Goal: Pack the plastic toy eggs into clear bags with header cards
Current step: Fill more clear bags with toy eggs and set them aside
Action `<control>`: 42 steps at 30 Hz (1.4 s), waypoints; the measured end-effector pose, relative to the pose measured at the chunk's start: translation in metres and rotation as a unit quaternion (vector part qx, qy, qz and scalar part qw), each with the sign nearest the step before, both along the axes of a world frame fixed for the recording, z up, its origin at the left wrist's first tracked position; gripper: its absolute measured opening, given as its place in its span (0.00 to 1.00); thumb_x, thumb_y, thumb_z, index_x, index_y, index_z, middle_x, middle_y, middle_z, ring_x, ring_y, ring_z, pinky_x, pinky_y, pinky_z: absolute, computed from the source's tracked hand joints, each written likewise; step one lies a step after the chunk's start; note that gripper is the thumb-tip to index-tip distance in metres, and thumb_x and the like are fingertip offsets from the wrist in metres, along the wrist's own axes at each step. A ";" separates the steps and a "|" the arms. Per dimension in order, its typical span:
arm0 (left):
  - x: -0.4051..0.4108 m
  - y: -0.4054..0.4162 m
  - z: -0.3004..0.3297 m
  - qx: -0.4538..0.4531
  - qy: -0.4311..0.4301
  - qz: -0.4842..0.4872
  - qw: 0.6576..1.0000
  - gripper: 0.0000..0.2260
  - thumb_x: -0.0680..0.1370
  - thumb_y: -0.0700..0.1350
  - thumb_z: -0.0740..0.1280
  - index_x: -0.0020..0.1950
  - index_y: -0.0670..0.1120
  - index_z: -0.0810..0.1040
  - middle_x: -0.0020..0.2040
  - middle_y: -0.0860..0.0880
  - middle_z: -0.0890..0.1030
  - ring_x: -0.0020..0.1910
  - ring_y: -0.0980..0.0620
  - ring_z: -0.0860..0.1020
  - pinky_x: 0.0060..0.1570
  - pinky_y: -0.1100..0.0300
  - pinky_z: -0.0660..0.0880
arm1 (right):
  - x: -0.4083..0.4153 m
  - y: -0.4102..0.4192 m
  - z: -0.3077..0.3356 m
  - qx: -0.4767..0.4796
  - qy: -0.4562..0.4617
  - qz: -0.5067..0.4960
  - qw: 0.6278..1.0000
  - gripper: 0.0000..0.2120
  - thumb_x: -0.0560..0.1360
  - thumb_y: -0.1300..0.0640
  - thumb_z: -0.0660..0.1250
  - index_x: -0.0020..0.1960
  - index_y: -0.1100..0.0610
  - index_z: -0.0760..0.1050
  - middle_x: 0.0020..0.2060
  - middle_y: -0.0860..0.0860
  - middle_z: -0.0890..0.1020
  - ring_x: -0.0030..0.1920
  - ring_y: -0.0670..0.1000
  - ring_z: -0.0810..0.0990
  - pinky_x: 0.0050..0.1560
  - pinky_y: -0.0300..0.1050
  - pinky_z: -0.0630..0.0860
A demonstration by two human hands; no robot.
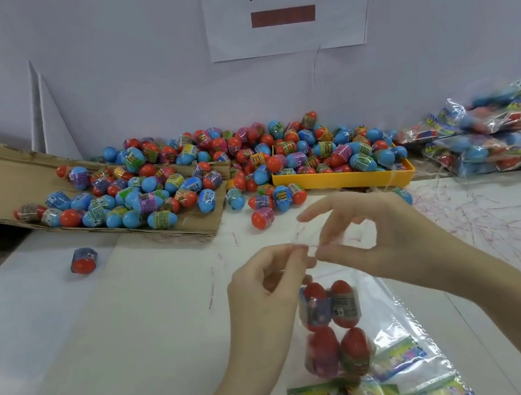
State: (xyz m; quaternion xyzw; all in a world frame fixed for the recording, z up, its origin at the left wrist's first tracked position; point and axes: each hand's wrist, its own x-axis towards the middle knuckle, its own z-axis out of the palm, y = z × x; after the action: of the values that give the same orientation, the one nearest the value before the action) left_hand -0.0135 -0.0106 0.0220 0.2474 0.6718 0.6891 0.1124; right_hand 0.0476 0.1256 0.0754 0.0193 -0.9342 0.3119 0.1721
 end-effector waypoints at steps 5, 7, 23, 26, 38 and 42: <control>0.002 -0.003 0.002 0.035 -0.039 -0.042 0.998 0.08 0.74 0.40 0.67 0.39 0.49 0.83 0.35 0.52 0.85 0.34 0.55 0.83 0.36 0.70 0.76 | 0.005 -0.008 -0.008 0.283 0.206 -0.092 0.932 0.07 0.65 0.50 0.70 0.41 0.50 0.83 0.38 0.48 0.81 0.40 0.52 0.78 0.44 0.48 0.65; 0.002 -0.004 0.003 0.043 -0.046 -0.061 0.996 0.09 0.75 0.39 0.65 0.40 0.48 0.83 0.36 0.51 0.85 0.34 0.54 0.83 0.36 0.69 0.76 | 0.005 -0.009 -0.010 0.331 0.214 -0.081 0.915 0.05 0.67 0.50 0.69 0.39 0.49 0.83 0.36 0.47 0.81 0.39 0.53 0.77 0.44 0.48 0.61; 0.004 -0.009 0.000 -0.079 0.157 -0.037 0.984 0.14 0.76 0.40 0.64 0.39 0.60 0.76 0.36 0.61 0.82 0.39 0.63 0.80 0.40 0.75 0.73 | 0.004 -0.014 -0.005 0.567 0.244 -0.052 0.785 0.10 0.66 0.60 0.70 0.28 0.54 0.73 0.27 0.47 0.71 0.35 0.50 0.73 0.46 0.49 0.62; 0.005 -0.010 -0.001 -0.096 0.181 -0.029 0.978 0.14 0.76 0.41 0.64 0.38 0.61 0.74 0.36 0.64 0.81 0.39 0.64 0.79 0.40 0.76 0.72 | 0.004 -0.012 -0.008 0.560 0.256 -0.064 0.785 0.10 0.66 0.61 0.69 0.28 0.53 0.74 0.28 0.47 0.72 0.35 0.50 0.74 0.47 0.51 0.62; 0.007 -0.011 -0.011 -0.049 0.079 -0.003 0.996 0.15 0.75 0.35 0.64 0.39 0.55 0.79 0.36 0.59 0.84 0.35 0.59 0.82 0.39 0.71 0.77 | 0.009 0.017 -0.017 0.295 0.237 -0.222 0.899 0.05 0.65 0.56 0.70 0.30 0.54 0.78 0.29 0.46 0.79 0.36 0.50 0.76 0.49 0.47 0.59; 0.002 -0.014 -0.013 0.006 -0.009 0.000 1.000 0.14 0.76 0.33 0.62 0.39 0.48 0.81 0.34 0.51 0.85 0.34 0.53 0.83 0.37 0.67 0.78 | 0.021 0.060 -0.022 0.017 0.149 -0.298 0.943 0.03 0.68 0.58 0.72 0.37 0.57 0.80 0.31 0.46 0.78 0.37 0.50 0.74 0.47 0.51 0.69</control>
State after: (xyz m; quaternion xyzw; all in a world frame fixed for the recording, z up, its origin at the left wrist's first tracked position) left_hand -0.0117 -0.0241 0.0087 0.2418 0.6666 0.6954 0.1169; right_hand 0.0687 0.1853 0.0532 -0.2110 -0.8662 0.2243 0.3936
